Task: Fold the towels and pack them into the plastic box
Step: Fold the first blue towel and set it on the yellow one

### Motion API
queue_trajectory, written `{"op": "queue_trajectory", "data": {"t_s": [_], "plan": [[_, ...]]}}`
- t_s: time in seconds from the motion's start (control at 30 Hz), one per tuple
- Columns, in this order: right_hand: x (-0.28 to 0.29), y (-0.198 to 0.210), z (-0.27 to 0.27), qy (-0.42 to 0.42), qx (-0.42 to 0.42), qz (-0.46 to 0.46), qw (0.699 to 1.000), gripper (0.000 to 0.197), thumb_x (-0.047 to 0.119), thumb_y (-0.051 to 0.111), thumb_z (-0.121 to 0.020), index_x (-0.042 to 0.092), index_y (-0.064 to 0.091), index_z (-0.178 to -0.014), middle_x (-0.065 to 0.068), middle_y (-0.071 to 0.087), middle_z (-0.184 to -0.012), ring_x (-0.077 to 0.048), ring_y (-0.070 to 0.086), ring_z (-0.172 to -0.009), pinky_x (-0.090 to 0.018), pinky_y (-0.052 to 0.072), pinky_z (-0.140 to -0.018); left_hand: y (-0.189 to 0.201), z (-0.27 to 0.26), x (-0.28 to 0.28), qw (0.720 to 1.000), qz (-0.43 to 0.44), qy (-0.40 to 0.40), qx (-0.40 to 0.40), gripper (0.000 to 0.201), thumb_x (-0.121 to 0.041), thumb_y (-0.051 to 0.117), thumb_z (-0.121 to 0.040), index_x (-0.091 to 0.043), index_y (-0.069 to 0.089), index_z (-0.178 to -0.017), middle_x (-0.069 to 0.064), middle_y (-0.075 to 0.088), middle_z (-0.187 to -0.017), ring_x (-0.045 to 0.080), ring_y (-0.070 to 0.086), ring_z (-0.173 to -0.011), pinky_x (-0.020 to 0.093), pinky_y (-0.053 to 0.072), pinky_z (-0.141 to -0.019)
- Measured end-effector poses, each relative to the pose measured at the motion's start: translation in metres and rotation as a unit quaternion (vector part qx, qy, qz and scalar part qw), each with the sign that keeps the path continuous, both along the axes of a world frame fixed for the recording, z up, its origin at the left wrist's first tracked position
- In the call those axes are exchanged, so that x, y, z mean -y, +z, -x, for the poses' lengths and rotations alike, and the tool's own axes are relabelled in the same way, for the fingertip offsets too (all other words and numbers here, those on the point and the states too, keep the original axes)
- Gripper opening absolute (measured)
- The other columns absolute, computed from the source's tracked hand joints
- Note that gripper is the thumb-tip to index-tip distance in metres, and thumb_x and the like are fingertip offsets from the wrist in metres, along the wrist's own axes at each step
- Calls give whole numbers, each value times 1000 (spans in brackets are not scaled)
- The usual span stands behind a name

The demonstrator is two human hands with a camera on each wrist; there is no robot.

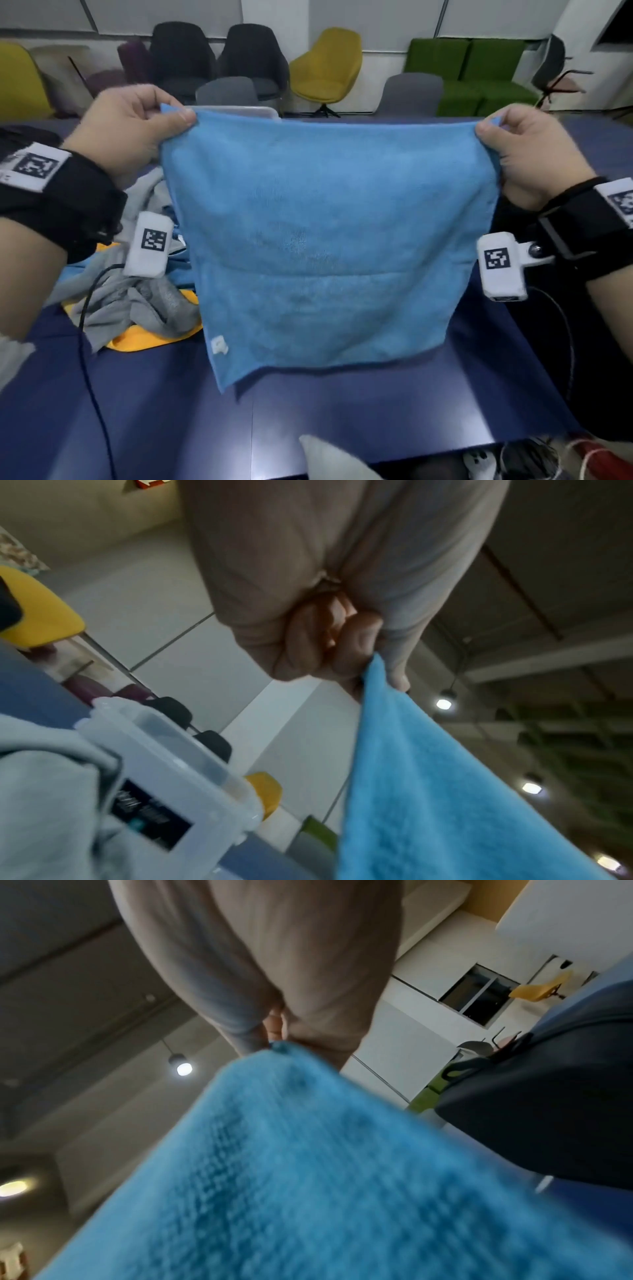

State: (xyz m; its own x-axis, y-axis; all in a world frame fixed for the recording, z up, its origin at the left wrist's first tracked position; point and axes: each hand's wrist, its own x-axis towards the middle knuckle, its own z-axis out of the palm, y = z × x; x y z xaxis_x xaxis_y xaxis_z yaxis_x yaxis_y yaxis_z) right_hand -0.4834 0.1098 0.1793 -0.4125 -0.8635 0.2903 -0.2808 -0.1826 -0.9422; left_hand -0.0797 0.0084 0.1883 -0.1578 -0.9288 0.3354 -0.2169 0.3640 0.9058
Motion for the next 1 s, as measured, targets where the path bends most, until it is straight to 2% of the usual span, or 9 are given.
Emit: {"op": "queue_trajectory", "data": {"t_s": [0.1,0.17,0.27,0.4,0.5,0.6,0.7,0.8,1.0], "plan": [[20,-32,0,-14,-50,-42,998,28,8,57,-92,21,50,-68,9,58,-55,-6,52,-55,-23,44,-54,-33,-3,20,996,-37,32,74,22,-15,67,-87,-21,53,-71,-10,55,-41,1,43,-32,15,37,-36],[31,-54,3,-34,-128,-83,988,28,10,61,-89,23,52,-66,5,55,-58,-11,50,-57,-27,43,-58,-56,-1,29,989,-63,39,126,22,-14,68,-87,-19,53,-71,-7,56,-41,1,49,-32,19,39,-37],[39,-83,11,-74,-194,-149,967,16,27,64,-81,24,60,-65,0,55,-60,-16,51,-58,-35,47,-62,-84,2,33,986,-119,25,117,23,-7,63,-90,-16,51,-72,5,62,-61,3,65,-46,14,41,-34],[30,-108,1,-10,-77,-191,979,26,7,53,-94,19,48,-72,-12,49,-64,-9,59,-39,-21,46,-37,-114,0,25,982,-167,1,83,25,1,60,-89,-13,49,-72,14,61,-75,2,67,-55,18,55,-49],[6,-131,-4,67,15,-239,969,26,-3,50,-95,12,43,-75,-11,46,-67,-15,69,-51,-20,51,-40,-143,-13,10,974,-182,-5,133,23,6,64,-84,-6,52,-69,11,63,-82,0,63,-55,19,57,-54],[-28,-163,-2,125,2,-309,943,23,-10,57,-88,5,46,-74,-18,53,-70,-27,73,-70,-22,54,-48,-180,-32,-11,954,-183,-67,226,34,17,68,-75,-11,58,-59,4,69,-80,-2,63,-60,14,53,-58],[-56,-193,-3,192,-86,-374,903,23,-10,66,-82,1,50,-70,-23,63,-67,-21,67,-63,-21,50,-50,-217,-50,-26,924,-162,-116,327,36,8,75,-68,-26,64,-62,-14,71,-76,1,65,-68,19,52,-66],[-69,-213,-3,233,-263,-400,847,22,7,75,-74,17,58,-63,-11,67,-71,-5,52,-56,-22,42,-57,-234,-57,-38,888,-131,-166,409,29,-14,73,-59,-42,63,-63,-16,69,-74,2,65,-70,19,51,-64],[-82,-227,-9,278,-382,-388,791,36,12,71,-72,29,43,-56,4,66,-81,-7,52,-66,-28,47,-67,-250,-56,-51,827,-94,-227,506,35,-14,73,-64,-36,49,-52,-12,65,-79,-1,57,-68,8,42,-62]]}}
